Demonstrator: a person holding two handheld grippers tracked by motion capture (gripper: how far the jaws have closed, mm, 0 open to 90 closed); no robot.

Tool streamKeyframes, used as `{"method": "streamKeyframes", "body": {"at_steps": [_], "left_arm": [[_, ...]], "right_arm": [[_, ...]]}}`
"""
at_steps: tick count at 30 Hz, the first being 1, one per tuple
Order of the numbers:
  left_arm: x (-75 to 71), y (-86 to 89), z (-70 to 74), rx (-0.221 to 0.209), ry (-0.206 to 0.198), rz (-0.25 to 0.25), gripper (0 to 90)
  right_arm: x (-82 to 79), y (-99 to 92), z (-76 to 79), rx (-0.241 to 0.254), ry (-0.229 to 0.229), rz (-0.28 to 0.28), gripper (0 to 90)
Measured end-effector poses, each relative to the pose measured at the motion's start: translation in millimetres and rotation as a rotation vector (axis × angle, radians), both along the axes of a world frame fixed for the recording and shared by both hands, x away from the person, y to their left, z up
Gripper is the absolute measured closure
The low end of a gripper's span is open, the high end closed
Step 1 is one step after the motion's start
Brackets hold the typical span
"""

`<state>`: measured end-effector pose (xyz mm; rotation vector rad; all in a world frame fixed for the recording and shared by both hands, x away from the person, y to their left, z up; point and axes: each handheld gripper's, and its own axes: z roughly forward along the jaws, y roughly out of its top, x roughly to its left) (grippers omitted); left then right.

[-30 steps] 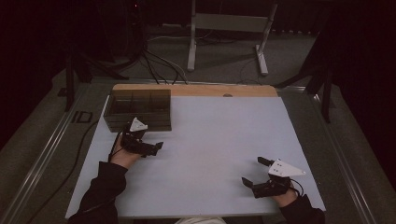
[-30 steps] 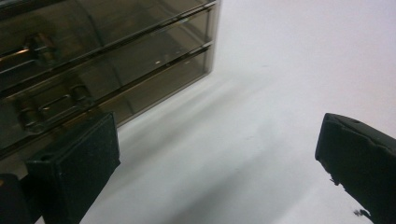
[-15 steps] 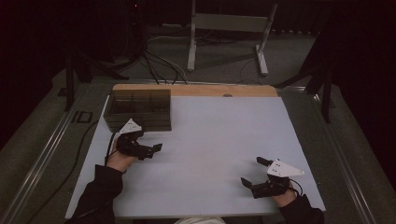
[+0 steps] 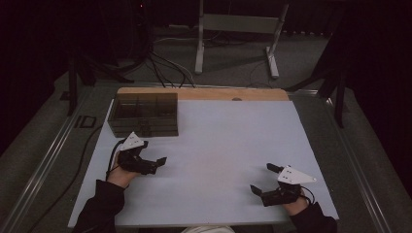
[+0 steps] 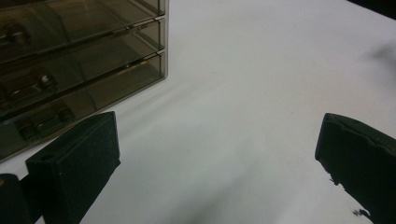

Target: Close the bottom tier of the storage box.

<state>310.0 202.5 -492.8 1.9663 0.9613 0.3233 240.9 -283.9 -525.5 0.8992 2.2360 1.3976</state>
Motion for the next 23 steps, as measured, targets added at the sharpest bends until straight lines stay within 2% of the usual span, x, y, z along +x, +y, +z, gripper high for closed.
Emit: {"method": "streamKeyframes", "body": {"at_steps": [6, 10, 13, 23], "left_arm": [[-13.2, 7.2, -4.8, -0.009, -0.001, -0.002, 1.2], [-21.8, 9.8, -7.5, 0.005, -0.004, -0.007, 1.2], [-28.0, 12.4, -9.1, -0.005, -0.004, -0.011, 1.1], [-41.3, 10.8, -21.4, 0.039, 0.010, -0.034, 1.1]], "right_arm": [[-0.1, -0.7, 0.0, 0.003, 0.003, -0.002, 0.1], [0.0, -0.1, -0.2, 0.000, 0.001, 0.000, 0.1], [0.0, -0.6, -0.1, 0.002, 0.003, -0.002, 0.1], [1.3, 0.4, -0.8, 0.002, 0.009, 0.001, 0.1]]}}
